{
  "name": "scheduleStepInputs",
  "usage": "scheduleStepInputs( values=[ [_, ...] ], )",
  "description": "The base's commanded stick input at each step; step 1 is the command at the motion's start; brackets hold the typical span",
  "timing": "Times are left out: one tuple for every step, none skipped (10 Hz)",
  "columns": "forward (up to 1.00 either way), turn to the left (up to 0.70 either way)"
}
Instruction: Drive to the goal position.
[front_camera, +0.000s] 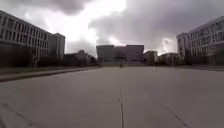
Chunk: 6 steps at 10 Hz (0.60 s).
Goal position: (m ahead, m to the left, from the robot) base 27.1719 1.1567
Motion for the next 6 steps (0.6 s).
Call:
scheduleStepInputs(
  values=[
    [1.00,-0.04],
    [1.00,-0.05],
    [1.00,0.09],
    [1.00,0.03],
    [1.00,-0.03],
    [1.00,0.10]
  ],
)
